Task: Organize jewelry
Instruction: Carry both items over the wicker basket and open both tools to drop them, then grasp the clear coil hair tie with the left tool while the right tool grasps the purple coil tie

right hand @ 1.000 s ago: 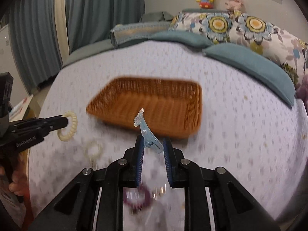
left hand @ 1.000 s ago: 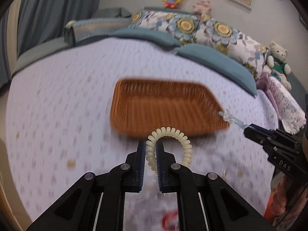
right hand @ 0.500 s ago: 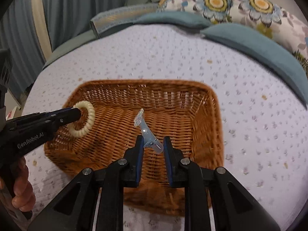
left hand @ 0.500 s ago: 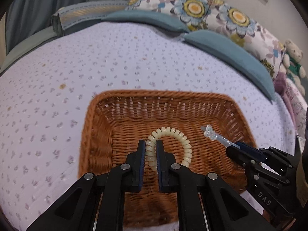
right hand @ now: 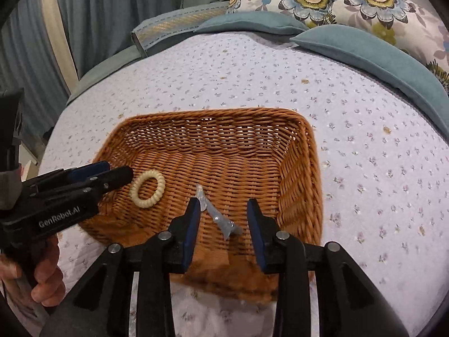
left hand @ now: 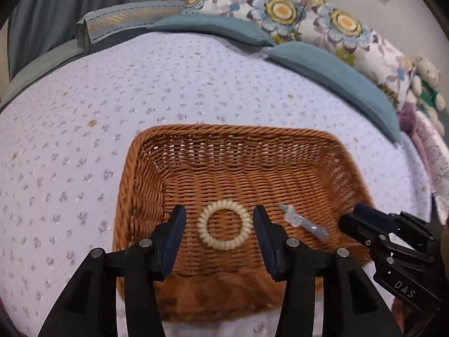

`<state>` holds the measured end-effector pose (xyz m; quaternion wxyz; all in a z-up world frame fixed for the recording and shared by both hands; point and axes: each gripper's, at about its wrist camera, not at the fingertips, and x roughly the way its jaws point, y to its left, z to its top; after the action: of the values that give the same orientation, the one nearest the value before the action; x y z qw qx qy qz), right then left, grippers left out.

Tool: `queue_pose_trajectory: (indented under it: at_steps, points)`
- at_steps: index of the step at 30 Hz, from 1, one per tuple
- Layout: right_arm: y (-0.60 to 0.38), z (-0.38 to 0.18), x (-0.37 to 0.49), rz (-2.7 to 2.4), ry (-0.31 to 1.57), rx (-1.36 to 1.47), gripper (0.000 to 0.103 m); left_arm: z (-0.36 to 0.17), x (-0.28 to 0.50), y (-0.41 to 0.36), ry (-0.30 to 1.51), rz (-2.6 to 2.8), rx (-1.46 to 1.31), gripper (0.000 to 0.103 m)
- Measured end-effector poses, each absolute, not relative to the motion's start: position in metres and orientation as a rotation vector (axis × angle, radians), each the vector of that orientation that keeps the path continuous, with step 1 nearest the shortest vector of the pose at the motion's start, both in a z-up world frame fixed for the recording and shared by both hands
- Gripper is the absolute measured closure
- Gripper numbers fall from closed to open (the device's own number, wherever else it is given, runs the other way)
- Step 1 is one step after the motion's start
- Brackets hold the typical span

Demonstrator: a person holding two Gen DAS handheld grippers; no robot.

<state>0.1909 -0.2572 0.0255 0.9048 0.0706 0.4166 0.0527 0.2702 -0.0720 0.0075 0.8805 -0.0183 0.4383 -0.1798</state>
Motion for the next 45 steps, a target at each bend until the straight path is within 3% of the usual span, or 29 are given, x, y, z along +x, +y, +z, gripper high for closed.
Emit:
queue_pose_trajectory:
  at_steps: [11,22,29,31,40,42,45]
  points:
    - [-0.260,0.062,0.070,0.161,0.726,0.147,0.066,0.067,0.140,-0.022,0.767,-0.444,-0.133,0.052]
    - [-0.255,0.034,0.004,0.175,0.735,0.144,0.066,0.029,0.034,0.009,0.835,-0.413,-0.201,0.052]
    - [-0.262,0.003,-0.001,0.169,0.807,0.171,0.066,-0.005,0.040,0.027,0.919,-0.365,-0.275,0.052]
    - [-0.262,-0.006,0.003,0.173,0.835,0.180,0.070,-0.010,0.048,0.028,0.941,-0.349,-0.284,0.052]
    - [-0.242,-0.027,0.018,0.197,0.916,0.136,0.072,-0.028,0.124,0.019,1.042,-0.354,-0.290,0.052]
    - [-0.240,-0.031,0.022,0.196,0.935,0.132,0.075,-0.037,0.138,0.012,1.062,-0.350,-0.263,0.060]
    - [-0.238,-0.035,0.026,0.196,0.956,0.124,0.078,-0.051,0.152,0.004,1.093,-0.320,-0.209,0.061]
